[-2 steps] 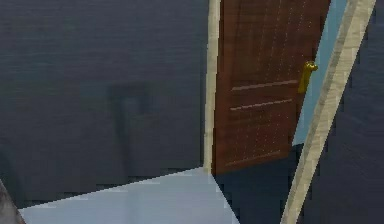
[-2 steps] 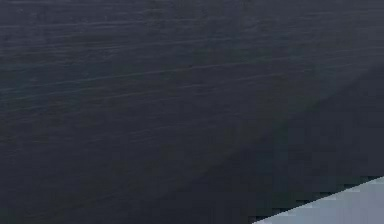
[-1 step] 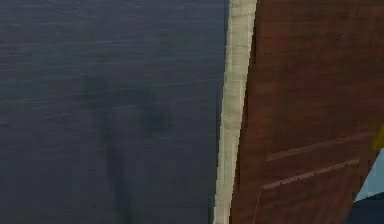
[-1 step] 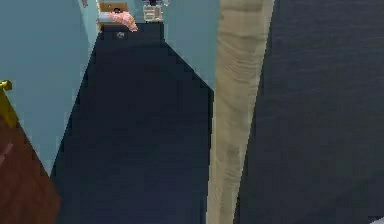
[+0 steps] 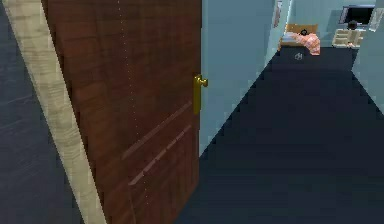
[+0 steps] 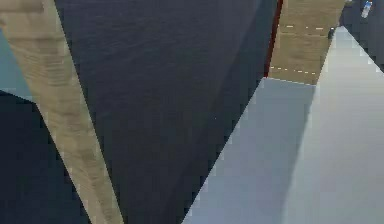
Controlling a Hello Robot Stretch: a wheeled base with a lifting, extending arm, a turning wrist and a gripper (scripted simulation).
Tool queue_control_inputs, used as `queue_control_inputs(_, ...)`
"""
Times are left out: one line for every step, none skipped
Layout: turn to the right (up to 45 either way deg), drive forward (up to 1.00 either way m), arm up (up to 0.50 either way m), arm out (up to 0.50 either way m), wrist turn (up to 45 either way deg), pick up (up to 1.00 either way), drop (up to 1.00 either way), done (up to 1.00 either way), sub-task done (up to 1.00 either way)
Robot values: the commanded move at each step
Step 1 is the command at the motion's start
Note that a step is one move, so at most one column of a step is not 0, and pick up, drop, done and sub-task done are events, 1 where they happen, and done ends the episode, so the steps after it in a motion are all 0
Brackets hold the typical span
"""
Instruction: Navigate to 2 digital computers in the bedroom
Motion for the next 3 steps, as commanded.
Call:
queue_control_inputs(21.0, 0.00, 0.00, 0.00, 0.0, 0.00, 0.00, 0.00, 0.00)
queue_control_inputs(0.0, 0.45, 0.00, 0.00, 0.0, 0.00, 0.00, 0.00, 0.00)
queue_control_inputs(12.0, 0.00, 0.00, 0.00, 0.0, 0.00, 0.00, 0.00, 0.00)
